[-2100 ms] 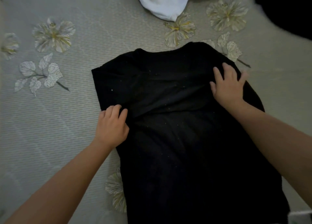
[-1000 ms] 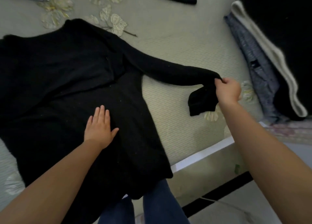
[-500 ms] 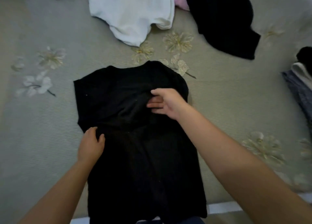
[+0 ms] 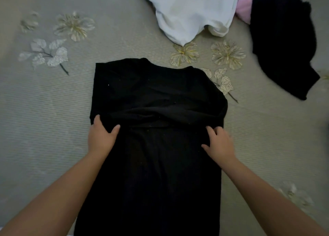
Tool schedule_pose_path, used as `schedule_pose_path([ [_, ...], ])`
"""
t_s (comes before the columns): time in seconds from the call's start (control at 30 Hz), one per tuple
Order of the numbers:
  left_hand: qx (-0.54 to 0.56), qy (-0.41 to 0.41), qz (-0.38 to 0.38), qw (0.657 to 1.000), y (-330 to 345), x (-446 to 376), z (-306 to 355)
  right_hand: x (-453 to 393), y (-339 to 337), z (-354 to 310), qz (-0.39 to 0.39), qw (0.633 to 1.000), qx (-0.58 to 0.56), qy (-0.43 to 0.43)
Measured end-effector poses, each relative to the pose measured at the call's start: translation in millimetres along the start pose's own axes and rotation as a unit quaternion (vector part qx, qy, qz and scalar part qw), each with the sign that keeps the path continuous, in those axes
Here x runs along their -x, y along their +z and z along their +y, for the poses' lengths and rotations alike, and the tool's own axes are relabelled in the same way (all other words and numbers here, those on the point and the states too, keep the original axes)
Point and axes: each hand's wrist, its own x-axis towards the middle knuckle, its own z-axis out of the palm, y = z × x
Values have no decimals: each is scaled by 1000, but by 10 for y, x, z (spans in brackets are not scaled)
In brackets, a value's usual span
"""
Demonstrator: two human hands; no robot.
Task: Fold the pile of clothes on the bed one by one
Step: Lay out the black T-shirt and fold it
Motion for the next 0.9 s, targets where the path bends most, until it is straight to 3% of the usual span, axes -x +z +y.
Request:
schedule_pose_path([
  [0.1, -7, 3, 10, 1000, 21, -96, -2, -72, 151, 18, 12, 999, 43, -3],
  [0.23, 55, 46, 8, 997, -83, -204, 115, -165, 98, 122, 138, 990, -2, -19],
  [0.33, 100, 89, -18, 991, -153, -294, 350, -206, 38, 148, 140, 988, 50, -36],
  [0.47, 101, 139, -16, 985, -214, -341, 626, -280, 5, 133, 226, 971, 53, -57],
  [0.57, 75, 166, 9, 983, -337, -385, 738, -381, -47, 162, 269, 962, -4, -55],
  [0.63, 113, 160, 43, 980, -452, -436, 829, -408, -96, 234, 296, 949, -92, -52],
  [0.8, 200, 195, 167, 946, -559, -585, 1145, -266, -285, 524, 357, 877, -304, 104],
  [0.87, 186, 187, 178, 948, -426, -518, 1130, -168, -309, 518, 377, 860, -325, 111],
  [0.9, 160, 171, 164, 958, -324, -468, 1041, -115, -279, 493, 386, 870, -295, 88],
])
